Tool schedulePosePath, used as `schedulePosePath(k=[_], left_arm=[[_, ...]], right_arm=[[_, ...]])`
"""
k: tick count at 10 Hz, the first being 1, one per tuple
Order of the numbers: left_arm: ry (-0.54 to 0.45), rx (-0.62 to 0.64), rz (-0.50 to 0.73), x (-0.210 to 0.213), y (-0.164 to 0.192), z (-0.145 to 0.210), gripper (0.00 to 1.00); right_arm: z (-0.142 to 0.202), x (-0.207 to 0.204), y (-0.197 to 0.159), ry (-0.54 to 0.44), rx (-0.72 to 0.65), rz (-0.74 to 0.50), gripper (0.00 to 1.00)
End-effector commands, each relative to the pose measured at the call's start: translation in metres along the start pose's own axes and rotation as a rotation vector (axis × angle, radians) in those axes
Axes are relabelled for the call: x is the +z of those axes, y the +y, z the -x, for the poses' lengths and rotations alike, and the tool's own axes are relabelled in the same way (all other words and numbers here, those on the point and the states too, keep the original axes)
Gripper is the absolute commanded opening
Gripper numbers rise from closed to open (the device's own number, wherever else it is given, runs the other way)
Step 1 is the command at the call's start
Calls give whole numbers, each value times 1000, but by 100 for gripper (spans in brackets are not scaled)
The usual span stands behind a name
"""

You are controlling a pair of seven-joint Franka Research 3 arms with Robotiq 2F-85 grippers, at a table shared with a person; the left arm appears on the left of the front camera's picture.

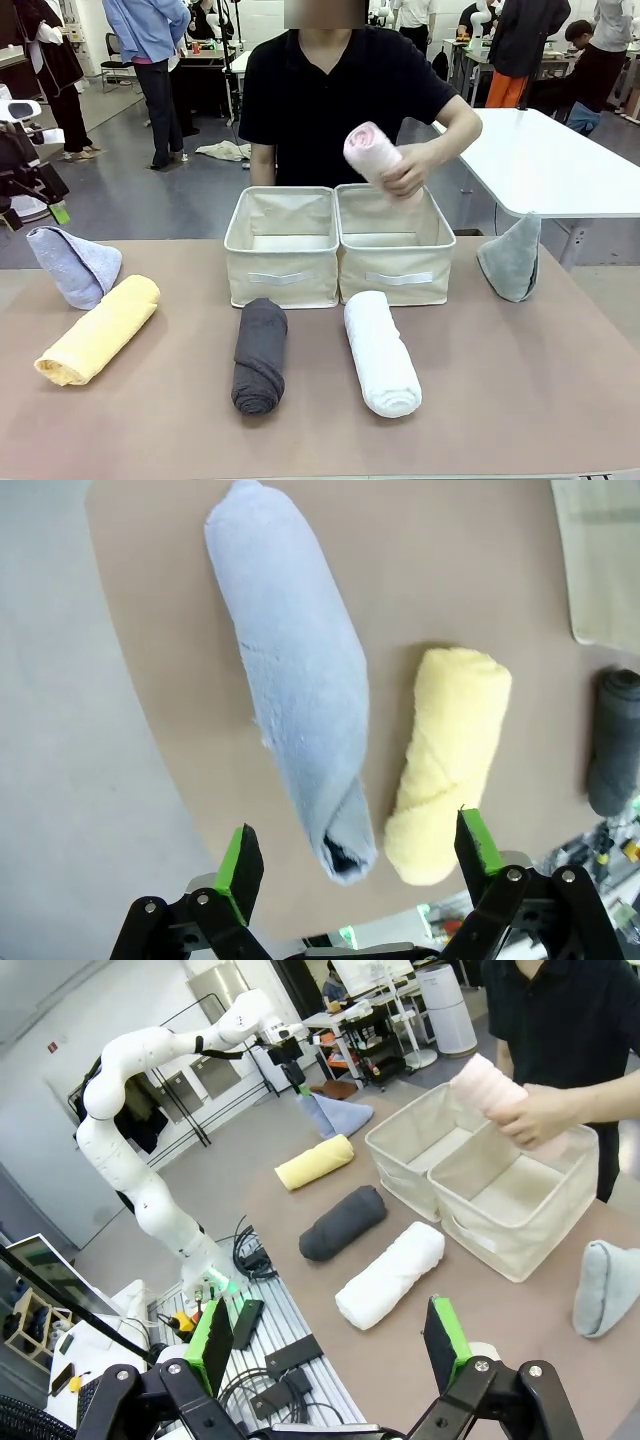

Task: Sort the towels based on their folding style.
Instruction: Pick up one triangle-folded towel and place it in the left Fabric basket.

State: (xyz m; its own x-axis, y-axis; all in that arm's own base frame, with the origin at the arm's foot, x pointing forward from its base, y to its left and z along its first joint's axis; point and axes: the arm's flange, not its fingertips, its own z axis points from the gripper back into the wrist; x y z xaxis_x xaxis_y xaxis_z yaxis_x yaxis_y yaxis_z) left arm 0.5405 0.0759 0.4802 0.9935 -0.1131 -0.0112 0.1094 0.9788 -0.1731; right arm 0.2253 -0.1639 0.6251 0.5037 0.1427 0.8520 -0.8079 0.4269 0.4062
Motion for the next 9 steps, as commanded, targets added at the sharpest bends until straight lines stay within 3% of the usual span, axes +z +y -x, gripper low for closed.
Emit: schedulePosePath(k=[1, 8, 9], left_arm=[[-49, -38, -84, -22, -2, 5, 100], [-46, -36, -134, -42, -1, 6, 100], [-52, -43, -138, -45, -1, 6, 96]], right_arm=[[-3, 0, -1, -2, 12, -18, 100], [-3, 0, -1, -2, 12, -18, 100], [-3, 0, -1, -2, 12, -18, 100]])
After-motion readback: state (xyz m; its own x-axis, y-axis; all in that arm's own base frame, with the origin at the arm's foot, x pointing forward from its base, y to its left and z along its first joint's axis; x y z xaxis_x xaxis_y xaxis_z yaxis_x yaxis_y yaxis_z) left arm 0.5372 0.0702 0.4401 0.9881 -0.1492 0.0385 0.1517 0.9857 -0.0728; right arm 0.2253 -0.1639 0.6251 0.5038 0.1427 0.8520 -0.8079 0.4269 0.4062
